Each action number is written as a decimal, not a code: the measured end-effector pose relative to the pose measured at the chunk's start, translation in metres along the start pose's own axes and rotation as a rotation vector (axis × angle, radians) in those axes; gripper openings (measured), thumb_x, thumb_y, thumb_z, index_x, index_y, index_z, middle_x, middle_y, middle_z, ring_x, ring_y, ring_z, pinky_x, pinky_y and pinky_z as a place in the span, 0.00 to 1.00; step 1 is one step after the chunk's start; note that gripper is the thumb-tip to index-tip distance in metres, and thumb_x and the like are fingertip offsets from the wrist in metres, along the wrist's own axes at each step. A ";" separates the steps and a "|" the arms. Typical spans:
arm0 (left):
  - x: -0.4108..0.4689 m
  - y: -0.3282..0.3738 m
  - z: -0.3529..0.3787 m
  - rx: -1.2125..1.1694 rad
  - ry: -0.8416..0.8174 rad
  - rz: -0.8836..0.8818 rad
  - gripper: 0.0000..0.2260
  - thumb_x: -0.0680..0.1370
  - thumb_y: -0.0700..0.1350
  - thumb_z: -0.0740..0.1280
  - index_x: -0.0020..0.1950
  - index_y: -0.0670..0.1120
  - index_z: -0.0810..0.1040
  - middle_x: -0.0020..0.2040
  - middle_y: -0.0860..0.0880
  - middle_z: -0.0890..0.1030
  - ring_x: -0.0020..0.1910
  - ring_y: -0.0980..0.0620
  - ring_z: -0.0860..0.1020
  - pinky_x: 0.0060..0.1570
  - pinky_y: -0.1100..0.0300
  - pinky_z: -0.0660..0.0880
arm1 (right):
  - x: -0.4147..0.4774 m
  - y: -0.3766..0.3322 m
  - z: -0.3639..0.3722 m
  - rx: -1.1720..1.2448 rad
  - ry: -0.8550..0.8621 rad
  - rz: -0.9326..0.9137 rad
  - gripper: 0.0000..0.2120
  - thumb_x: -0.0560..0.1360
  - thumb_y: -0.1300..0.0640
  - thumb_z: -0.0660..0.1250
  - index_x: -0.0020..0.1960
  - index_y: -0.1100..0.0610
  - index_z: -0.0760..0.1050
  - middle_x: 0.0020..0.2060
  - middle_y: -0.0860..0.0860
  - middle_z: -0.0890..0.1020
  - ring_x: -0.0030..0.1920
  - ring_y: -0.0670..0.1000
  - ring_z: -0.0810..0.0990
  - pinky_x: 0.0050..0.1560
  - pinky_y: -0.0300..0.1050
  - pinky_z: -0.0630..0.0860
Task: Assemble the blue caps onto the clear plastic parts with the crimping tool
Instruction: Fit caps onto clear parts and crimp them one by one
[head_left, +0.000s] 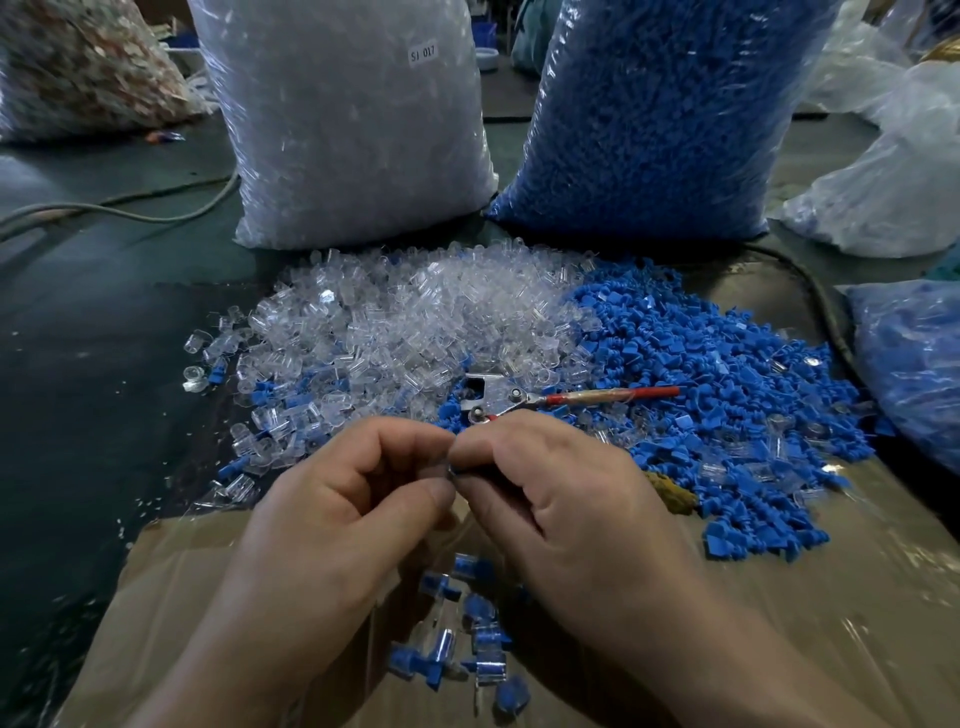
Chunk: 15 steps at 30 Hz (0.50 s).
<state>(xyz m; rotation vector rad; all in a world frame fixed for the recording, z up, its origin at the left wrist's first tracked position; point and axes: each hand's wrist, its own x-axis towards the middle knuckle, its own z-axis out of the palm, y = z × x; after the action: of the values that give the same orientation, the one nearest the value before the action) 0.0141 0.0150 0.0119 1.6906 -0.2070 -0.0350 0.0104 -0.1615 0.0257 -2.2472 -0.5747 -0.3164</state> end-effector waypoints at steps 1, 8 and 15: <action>0.000 0.000 0.002 -0.037 0.002 -0.016 0.13 0.65 0.53 0.81 0.47 0.57 0.85 0.40 0.47 0.85 0.37 0.53 0.84 0.35 0.64 0.79 | 0.000 0.001 0.000 -0.013 -0.022 -0.006 0.09 0.77 0.55 0.65 0.56 0.51 0.79 0.48 0.45 0.80 0.48 0.46 0.79 0.47 0.49 0.77; 0.004 -0.006 0.004 -0.069 0.165 -0.076 0.10 0.63 0.49 0.74 0.43 0.53 0.84 0.35 0.46 0.83 0.31 0.51 0.82 0.30 0.63 0.78 | 0.005 0.005 -0.010 -0.407 -0.039 0.040 0.19 0.74 0.46 0.60 0.64 0.44 0.68 0.59 0.45 0.75 0.63 0.50 0.71 0.62 0.53 0.74; 0.008 -0.011 -0.013 -0.313 0.303 -0.013 0.07 0.69 0.39 0.74 0.44 0.49 0.84 0.34 0.45 0.80 0.31 0.53 0.77 0.28 0.63 0.74 | 0.007 0.038 -0.026 -0.707 -0.271 0.400 0.34 0.76 0.34 0.57 0.76 0.45 0.50 0.74 0.49 0.59 0.75 0.56 0.54 0.75 0.57 0.50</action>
<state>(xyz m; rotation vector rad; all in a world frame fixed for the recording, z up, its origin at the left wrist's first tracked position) 0.0254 0.0275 0.0035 1.3649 0.0372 0.1704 0.0343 -0.2015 0.0221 -3.0471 -0.1304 0.0028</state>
